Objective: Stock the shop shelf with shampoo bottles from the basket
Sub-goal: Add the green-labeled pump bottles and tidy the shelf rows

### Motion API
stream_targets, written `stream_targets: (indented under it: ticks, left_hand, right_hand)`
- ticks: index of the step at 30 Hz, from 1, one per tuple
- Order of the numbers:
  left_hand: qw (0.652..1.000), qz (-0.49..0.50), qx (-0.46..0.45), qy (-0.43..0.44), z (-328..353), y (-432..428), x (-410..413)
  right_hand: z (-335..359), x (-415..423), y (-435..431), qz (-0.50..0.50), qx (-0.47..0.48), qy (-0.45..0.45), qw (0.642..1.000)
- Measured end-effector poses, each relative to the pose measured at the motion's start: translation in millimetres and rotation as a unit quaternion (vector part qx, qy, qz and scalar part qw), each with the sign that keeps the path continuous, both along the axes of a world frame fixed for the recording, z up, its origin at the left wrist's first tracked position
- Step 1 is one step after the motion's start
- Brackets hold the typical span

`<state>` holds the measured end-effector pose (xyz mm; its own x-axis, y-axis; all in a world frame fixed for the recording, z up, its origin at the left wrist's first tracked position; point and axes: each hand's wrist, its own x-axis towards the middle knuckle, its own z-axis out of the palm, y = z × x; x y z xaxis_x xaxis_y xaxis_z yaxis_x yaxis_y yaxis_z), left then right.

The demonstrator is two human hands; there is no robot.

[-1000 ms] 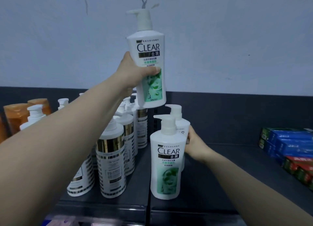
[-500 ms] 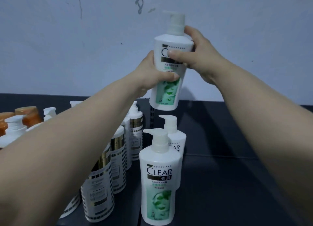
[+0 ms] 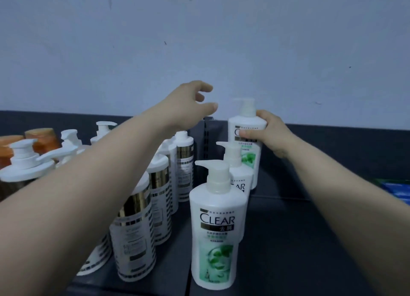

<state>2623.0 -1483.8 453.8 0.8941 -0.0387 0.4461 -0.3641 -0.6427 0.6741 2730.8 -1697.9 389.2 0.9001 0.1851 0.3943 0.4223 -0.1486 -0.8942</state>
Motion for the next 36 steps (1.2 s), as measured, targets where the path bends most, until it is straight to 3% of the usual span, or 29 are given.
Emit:
stream_targets:
  ticks: [7,13,16,20,27,32,36]
  left_hand:
    - [1.000,0.000,-0.027,-0.011,-20.3,6.7,-3.0]
    - [0.997,-0.008,-0.075,-0.024,-24.2,7.6,-10.8]
    - [0.994,-0.017,-0.101,-0.036,-30.7,6.0,-18.8]
    - [0.986,-0.037,-0.152,-0.052,-48.9,0.0,-33.8]
    - [0.967,-0.077,-0.217,-0.107,-121.0,-12.8,-68.3]
    - [0.959,-0.102,-0.259,-0.052,-188.0,-16.2,-78.2]
    - [0.945,-0.153,-0.288,0.016,-217.7,-12.3,-76.1]
  right_hand:
    - [-62.8,11.5,9.6,0.015,-0.034,0.055,0.998]
    - [-75.4,13.2,17.3,0.048,-0.070,0.060,0.995]
    - [-78.7,7.7,9.9,0.061,-0.044,0.061,0.995]
    - [-78.6,-16.3,-2.1,0.013,-0.011,0.014,1.000]
    - [-80.4,-89.7,-6.1,-0.080,-0.034,-0.109,0.990]
    - [-111.7,-146.1,8.8,-0.087,-0.008,-0.154,0.984]
    - [-145.2,-169.7,18.0,-0.010,-0.054,-0.099,0.994]
